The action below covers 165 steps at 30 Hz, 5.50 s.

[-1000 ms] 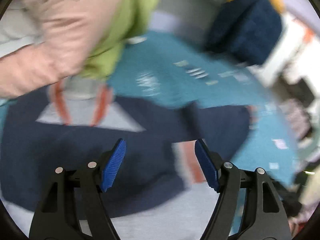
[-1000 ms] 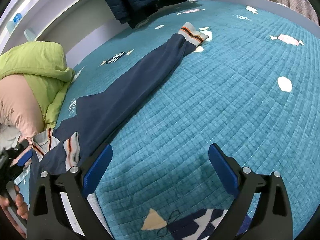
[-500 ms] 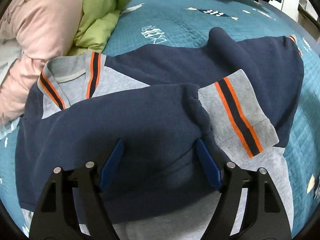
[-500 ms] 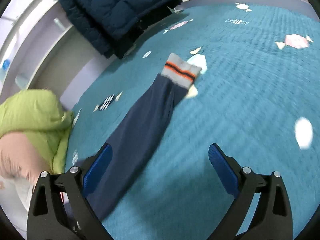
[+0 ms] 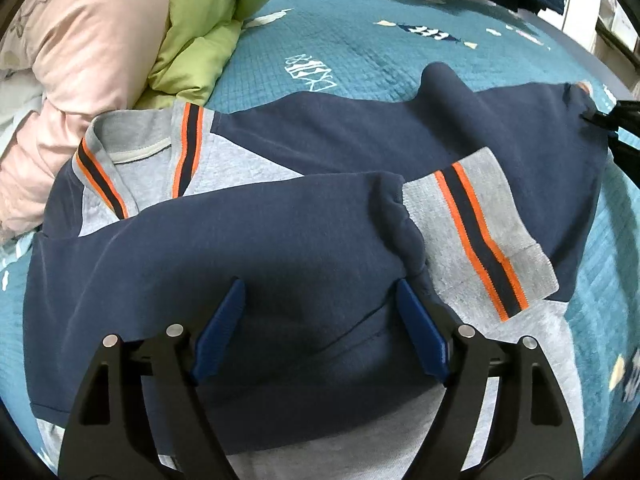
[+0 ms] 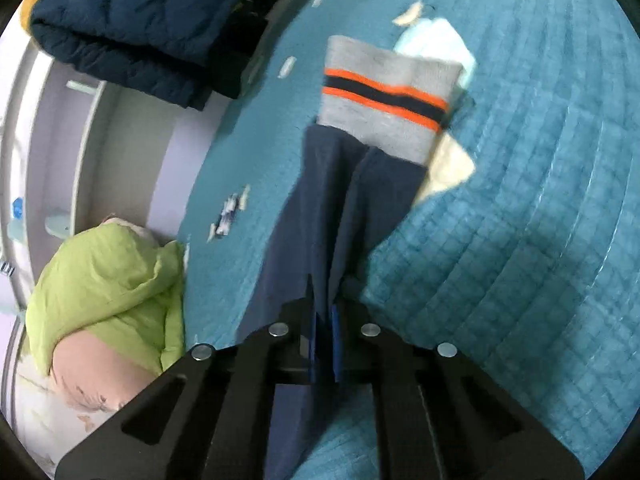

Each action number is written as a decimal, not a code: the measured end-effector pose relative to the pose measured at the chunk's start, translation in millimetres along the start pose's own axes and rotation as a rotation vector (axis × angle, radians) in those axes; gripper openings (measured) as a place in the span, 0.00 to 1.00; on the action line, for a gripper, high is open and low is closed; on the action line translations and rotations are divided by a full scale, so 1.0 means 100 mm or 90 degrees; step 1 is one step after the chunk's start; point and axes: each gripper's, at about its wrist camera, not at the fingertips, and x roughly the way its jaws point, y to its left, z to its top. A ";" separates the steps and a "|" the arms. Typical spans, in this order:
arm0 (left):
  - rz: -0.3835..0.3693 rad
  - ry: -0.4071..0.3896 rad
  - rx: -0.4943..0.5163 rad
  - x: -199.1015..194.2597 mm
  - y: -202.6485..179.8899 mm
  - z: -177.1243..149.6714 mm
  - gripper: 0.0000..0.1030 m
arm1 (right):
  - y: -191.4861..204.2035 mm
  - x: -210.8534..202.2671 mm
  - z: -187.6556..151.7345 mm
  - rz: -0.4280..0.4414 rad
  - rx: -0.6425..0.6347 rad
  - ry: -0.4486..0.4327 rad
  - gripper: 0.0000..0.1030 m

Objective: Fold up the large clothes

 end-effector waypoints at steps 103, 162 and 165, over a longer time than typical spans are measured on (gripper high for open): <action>-0.020 0.102 -0.207 -0.38 2.18 -0.54 0.52 | 1.34 0.25 -2.63 0.006 -0.252 0.283 0.02; 0.032 0.086 -0.246 0.09 3.13 0.05 0.78 | 1.98 1.48 -1.91 -0.090 -0.412 0.300 0.49; 0.030 0.099 -0.251 0.18 3.16 0.04 0.79 | 1.90 1.51 -1.84 -0.064 -0.360 0.288 0.49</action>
